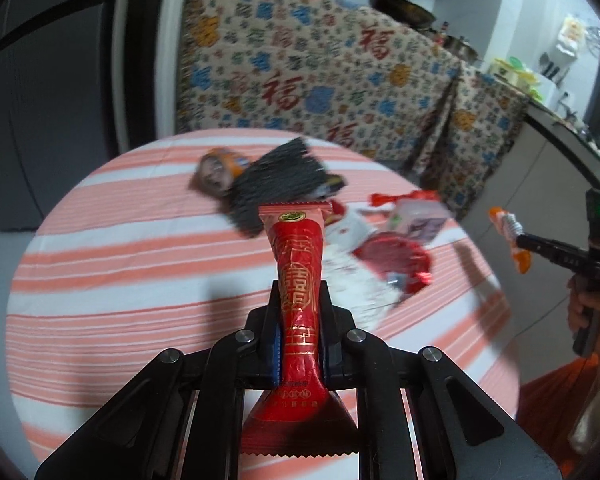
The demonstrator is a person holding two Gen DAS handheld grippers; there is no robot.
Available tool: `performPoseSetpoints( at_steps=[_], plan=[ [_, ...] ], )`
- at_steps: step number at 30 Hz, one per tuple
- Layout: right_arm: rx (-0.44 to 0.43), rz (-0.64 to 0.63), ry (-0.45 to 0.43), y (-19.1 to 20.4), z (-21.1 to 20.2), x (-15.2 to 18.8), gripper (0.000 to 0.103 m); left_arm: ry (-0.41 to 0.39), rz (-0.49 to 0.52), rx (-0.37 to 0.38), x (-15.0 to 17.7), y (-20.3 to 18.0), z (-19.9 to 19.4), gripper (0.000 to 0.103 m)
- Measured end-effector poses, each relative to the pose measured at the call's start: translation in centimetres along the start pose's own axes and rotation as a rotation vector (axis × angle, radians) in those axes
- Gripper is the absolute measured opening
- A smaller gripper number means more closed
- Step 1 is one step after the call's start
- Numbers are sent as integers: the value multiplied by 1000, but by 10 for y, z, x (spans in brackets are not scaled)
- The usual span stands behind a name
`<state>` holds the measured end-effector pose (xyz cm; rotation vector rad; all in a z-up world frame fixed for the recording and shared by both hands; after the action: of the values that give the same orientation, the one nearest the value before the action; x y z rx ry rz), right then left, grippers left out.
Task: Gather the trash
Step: 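Carry both items over the blue basket and open both tools to drop them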
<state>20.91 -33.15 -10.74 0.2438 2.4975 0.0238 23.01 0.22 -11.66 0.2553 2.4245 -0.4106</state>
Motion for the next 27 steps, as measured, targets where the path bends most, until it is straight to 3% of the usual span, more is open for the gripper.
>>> performPoseSetpoints(
  at_steps=[13,20,27],
  plan=[
    [93,168,-52,-122,-49,43,40,66,216,247,-14,-214,51,12],
    [113,252,-47,-187,-52,76,40,131,320,301,-3,-324,107,12],
    [120,290,-33,-230,-33,90,40,187,332,324,12,-379,161,12]
  ],
)
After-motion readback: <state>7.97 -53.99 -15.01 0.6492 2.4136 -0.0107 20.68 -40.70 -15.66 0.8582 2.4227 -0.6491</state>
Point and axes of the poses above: each gripper's, at about its wrist camera, not at the fingertips, and z roughly the way its jaws point, y to its left, x to its underside, the point moved 3 cm from there along z, roughly the way its jaws point, and after that the axes turned 7 degrees about y, right-handed, at the moved point
